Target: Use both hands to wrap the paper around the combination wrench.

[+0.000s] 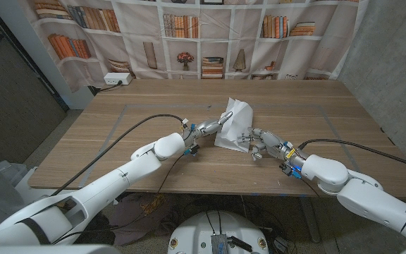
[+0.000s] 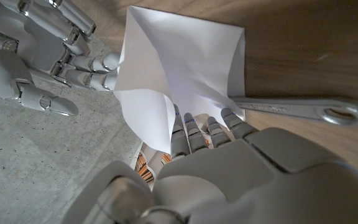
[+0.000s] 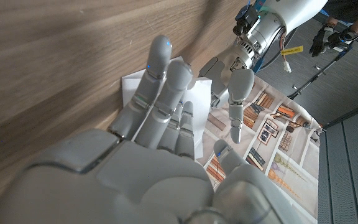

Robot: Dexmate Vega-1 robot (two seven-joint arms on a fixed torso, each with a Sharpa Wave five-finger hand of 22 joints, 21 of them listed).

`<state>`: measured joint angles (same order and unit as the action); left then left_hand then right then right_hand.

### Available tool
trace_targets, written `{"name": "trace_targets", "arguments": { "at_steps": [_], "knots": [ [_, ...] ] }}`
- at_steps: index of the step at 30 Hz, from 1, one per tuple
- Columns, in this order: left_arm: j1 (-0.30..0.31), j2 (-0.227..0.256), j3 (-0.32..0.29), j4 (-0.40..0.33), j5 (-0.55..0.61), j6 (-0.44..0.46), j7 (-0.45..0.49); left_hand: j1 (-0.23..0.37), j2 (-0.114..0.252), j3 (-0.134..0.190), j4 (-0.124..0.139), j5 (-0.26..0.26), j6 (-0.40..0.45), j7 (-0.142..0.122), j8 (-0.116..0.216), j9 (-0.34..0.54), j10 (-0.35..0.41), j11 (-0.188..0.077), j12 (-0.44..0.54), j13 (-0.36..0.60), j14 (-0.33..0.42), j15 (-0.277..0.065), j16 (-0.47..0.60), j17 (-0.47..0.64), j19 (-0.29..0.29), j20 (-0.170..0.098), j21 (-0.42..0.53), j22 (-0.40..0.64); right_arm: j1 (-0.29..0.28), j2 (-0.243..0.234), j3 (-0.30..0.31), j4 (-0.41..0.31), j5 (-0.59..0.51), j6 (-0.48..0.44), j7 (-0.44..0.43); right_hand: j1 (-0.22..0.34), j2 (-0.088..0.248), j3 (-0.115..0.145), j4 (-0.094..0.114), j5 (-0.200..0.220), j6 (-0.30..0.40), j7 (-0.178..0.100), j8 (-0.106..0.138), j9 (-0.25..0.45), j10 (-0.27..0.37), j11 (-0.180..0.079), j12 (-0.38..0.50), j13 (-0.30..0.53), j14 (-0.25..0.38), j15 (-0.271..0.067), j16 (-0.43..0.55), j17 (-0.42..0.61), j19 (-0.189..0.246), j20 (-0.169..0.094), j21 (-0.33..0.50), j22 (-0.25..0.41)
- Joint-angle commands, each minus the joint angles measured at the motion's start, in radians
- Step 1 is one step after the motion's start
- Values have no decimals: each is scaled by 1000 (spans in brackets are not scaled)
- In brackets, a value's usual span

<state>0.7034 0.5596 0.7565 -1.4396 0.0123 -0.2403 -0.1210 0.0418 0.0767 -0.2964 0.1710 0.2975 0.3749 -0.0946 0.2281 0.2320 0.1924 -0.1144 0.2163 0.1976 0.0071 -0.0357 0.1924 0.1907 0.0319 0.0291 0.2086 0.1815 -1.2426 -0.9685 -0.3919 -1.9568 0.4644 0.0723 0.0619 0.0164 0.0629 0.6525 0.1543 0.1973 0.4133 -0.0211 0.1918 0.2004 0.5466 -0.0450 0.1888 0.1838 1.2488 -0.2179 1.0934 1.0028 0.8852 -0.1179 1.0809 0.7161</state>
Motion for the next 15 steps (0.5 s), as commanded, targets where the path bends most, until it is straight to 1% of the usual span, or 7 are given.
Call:
{"name": "trace_targets", "arguments": {
  "at_steps": [1, 7, 9, 15],
  "knots": [
    [-2, 6, -3, -17, 3, 11, -4, -8, 7, -7, -3, 11, -2, 4, -1, 0, 1, 3, 1, 4, 5, -40, 0, 0, 6, 3, -3, 2, 20, 3, -18, 11, -14, 1, 2, 2, -8, -9, -2, 0, -13, 1, -2, 0, -5, 5, 4, 4, 0, -1, -2, 7, -2, -92, 9, 5],
    [5, 14, -8, -30, 3, 17, 1, -8, 8, -8, -4, 14, -2, 7, -2, -1, -1, 5, 1, 4, 5, -39, 0, -1, 6, 3, -3, 1, 22, -3, -22, 8, -13, -13, 2, 3, -10, -11, -4, 1, -20, 2, -1, 0, -10, 0, 4, 4, -6, -1, -14, 1, -3, -93, 9, 6],
    [10, 18, -11, -38, 4, 18, 6, -8, 9, -9, -4, 14, -2, 8, -2, -1, -1, 5, 1, 4, 5, -40, 0, -1, 6, 3, -3, 1, 23, -5, -23, 8, -14, -15, 2, 3, -11, -11, -4, 1, -21, 3, -1, 0, -10, 3, 4, 4, -3, -1, -13, 4, -3, -93, 9, 6],
    [32, 40, -29, -79, 13, 24, 33, -8, 10, -9, -4, 17, -3, 6, -2, -2, -3, 5, 0, 4, 5, -39, 0, -1, 6, 3, -3, 1, 33, -6, -32, 14, -16, -21, 11, 4, -12, -11, -4, 2, -24, 6, 0, 0, -12, 2, 5, 4, -1, -1, -15, 6, -6, -92, 8, 6]
  ]
}}
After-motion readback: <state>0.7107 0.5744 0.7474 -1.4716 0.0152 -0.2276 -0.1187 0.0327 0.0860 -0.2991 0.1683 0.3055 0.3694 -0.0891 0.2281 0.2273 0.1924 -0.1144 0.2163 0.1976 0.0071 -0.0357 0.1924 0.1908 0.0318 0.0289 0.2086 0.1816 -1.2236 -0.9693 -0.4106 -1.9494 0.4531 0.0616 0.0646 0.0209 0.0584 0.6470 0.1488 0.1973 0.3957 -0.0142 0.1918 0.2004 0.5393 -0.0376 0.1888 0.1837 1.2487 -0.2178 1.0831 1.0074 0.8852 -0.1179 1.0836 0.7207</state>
